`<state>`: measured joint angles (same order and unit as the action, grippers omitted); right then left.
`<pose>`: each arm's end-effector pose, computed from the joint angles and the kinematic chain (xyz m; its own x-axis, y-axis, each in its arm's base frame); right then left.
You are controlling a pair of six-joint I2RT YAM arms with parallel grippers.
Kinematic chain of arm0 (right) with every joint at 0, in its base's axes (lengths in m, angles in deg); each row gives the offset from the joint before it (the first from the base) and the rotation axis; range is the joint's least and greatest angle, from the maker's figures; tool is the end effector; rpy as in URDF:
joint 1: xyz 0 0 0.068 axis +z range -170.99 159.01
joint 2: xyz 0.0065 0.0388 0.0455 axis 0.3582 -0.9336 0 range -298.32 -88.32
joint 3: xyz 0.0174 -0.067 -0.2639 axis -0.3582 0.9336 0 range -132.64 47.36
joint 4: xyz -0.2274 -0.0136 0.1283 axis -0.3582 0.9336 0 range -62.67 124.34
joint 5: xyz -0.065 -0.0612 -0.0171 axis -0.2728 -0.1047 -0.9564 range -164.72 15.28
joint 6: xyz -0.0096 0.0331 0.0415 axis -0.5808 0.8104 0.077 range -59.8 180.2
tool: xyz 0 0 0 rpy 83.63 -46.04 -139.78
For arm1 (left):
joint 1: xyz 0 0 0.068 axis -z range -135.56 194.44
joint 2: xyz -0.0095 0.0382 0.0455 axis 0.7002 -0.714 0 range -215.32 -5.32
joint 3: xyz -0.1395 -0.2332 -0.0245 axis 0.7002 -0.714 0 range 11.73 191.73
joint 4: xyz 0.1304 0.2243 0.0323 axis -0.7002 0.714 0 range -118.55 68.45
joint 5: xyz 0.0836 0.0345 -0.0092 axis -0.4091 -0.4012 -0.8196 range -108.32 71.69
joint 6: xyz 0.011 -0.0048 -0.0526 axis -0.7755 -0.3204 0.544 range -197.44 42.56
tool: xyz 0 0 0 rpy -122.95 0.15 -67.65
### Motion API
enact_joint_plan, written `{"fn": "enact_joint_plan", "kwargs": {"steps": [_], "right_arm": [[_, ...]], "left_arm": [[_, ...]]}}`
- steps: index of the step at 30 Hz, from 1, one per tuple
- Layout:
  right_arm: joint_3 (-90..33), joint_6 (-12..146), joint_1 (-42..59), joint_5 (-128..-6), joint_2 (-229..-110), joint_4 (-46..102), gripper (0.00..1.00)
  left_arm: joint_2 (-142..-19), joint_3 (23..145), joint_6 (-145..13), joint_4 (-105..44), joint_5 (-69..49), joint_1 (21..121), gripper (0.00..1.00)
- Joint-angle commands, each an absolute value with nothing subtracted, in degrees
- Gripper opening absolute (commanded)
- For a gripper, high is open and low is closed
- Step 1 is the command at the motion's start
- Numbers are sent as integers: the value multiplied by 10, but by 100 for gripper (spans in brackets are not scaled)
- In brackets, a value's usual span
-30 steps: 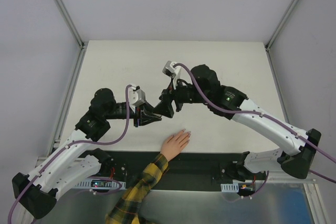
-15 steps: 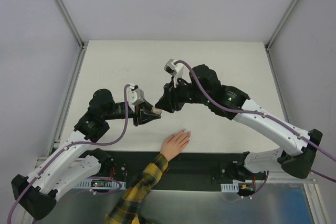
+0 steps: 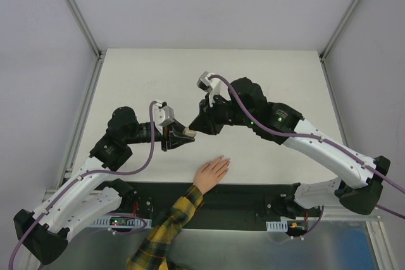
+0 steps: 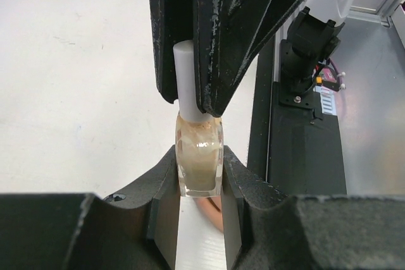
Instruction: Paint the nails
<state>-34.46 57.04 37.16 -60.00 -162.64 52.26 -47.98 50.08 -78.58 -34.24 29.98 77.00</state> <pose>0.1438 0.2487 0.4266 -0.1054 -0.2709 -0.9568 -0.9568 0.2898 0.0234 0.1309 -0.1151 0.3362 0.0401 -0.0097 -0.9991 0.9865 0.1592 0.0381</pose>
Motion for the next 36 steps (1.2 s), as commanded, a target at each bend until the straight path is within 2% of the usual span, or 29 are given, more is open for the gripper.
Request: {"fn": "enact_joint_plan", "kwargs": {"steps": [1,12,15,19,25,36], "right_arm": [[-380,541,379,-628,-1616,529,0],[-393,489,422,-633,-1625,516,0],[-385,455,427,-591,-1621,505,0],[-353,393,425,-465,-1601,495,1],[-360,334,404,-356,-1593,555,0],[-356,332,402,-390,-1585,568,0]], "left_arm": [[-487,523,-795,-356,302,769,0],[-508,530,-788,-354,337,769,0],[-508,530,-790,-354,361,769,0],[-501,529,-798,-354,435,770,0],[-506,530,-790,-354,554,771,0],[-514,534,-791,-345,534,771,0]]}}
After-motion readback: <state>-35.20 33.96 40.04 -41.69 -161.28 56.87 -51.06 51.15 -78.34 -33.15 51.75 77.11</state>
